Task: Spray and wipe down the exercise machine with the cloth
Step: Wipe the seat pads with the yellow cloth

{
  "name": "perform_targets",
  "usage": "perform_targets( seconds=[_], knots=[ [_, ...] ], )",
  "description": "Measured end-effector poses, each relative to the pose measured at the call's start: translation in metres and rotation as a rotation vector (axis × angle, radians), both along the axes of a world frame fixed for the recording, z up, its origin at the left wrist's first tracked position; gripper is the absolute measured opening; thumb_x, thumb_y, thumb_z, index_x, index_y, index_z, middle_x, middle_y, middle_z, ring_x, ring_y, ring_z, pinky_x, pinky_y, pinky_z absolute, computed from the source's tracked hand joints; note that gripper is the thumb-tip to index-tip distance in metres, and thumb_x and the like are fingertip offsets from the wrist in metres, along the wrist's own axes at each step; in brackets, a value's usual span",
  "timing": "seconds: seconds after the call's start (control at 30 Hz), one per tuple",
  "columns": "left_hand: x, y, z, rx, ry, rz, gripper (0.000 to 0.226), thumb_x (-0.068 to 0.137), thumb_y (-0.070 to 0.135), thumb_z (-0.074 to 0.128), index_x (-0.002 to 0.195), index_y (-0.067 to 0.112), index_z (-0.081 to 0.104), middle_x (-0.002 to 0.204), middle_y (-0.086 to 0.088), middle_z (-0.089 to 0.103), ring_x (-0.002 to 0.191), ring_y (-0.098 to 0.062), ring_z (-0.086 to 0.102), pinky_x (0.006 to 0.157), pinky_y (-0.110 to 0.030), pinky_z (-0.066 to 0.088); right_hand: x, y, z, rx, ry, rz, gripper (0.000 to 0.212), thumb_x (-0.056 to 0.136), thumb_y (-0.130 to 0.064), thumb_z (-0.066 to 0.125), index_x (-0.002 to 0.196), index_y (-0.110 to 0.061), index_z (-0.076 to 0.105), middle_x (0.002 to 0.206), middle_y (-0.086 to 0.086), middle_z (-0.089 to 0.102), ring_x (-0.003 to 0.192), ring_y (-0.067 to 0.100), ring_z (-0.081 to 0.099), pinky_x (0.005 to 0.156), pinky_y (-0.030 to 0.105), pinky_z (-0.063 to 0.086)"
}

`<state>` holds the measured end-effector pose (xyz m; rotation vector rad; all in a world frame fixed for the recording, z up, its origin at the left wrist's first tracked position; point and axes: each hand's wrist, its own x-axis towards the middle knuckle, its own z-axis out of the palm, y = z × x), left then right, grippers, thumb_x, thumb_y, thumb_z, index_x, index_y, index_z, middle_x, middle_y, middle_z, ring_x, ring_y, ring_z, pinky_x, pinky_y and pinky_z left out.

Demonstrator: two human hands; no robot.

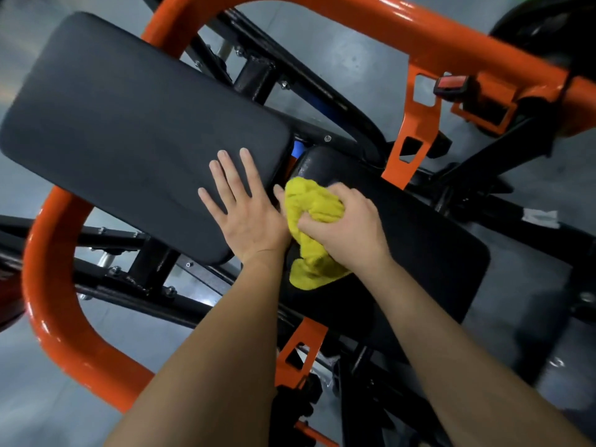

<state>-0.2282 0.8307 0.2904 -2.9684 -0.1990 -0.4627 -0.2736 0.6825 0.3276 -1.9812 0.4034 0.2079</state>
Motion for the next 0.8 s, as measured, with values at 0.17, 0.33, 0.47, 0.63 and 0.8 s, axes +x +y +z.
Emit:
perform_targets(
  seconds=[0.17, 0.33, 0.47, 0.63, 0.8],
  knots=[
    [-0.001, -0.006, 0.007, -0.048, 0.027, 0.003, 0.075, 0.097, 0.043, 0.036, 0.165, 0.018, 0.017, 0.172, -0.013, 0.011, 0.159, -0.029, 0.009, 0.125, -0.060, 0.007, -0.085, -0.084, -0.049, -0.125, 0.220, -0.233, 0.031, 0.063, -0.054, 0.068, 0.081, -0.030, 0.059, 0.085, -0.005, 0.064, 0.083, 0.021, 0.061, 0.070, 0.034, 0.044],
    [-0.002, -0.008, 0.007, -0.043, 0.044, 0.003, 0.075, 0.097, 0.043, 0.036, 0.165, 0.018, 0.016, 0.172, -0.013, 0.011, 0.159, -0.029, 0.009, 0.125, -0.060, 0.007, -0.108, -0.115, -0.058, -0.091, 0.379, -0.438, 0.021, 0.073, -0.040, 0.074, 0.076, -0.022, 0.064, 0.076, -0.005, 0.066, 0.084, 0.027, 0.065, 0.071, 0.036, 0.046],
    [-0.002, -0.008, 0.009, -0.053, 0.063, 0.004, 0.075, 0.097, 0.043, 0.035, 0.165, 0.018, 0.015, 0.172, -0.013, 0.010, 0.159, -0.029, 0.008, 0.125, -0.061, 0.007, -0.063, -0.075, -0.039, 0.278, 0.268, -0.512, 0.024, 0.064, -0.045, 0.079, 0.081, -0.028, 0.077, 0.080, -0.009, 0.077, 0.080, 0.014, 0.072, 0.088, 0.048, 0.060],
    [0.000, -0.006, 0.011, -0.039, 0.062, -0.014, 0.075, 0.097, 0.045, 0.033, 0.165, 0.019, 0.017, 0.171, -0.013, 0.013, 0.159, -0.029, 0.010, 0.125, -0.060, 0.007, 0.004, -0.001, 0.001, 0.018, 0.063, -0.114, 0.039, 0.070, -0.060, 0.071, 0.089, -0.026, 0.065, 0.090, -0.004, 0.069, 0.090, 0.021, 0.064, 0.082, 0.035, 0.052],
    [-0.003, -0.005, 0.015, -0.069, 0.090, -0.034, 0.076, 0.098, 0.049, 0.031, 0.165, 0.019, 0.011, 0.172, -0.013, 0.007, 0.159, -0.029, 0.004, 0.125, -0.061, 0.003, -0.038, -0.012, -0.016, -0.007, 0.099, -0.127, 0.047, 0.071, -0.059, 0.073, 0.107, -0.032, 0.059, 0.104, -0.002, 0.056, 0.100, 0.028, 0.061, 0.087, 0.038, 0.050]
  ],
)
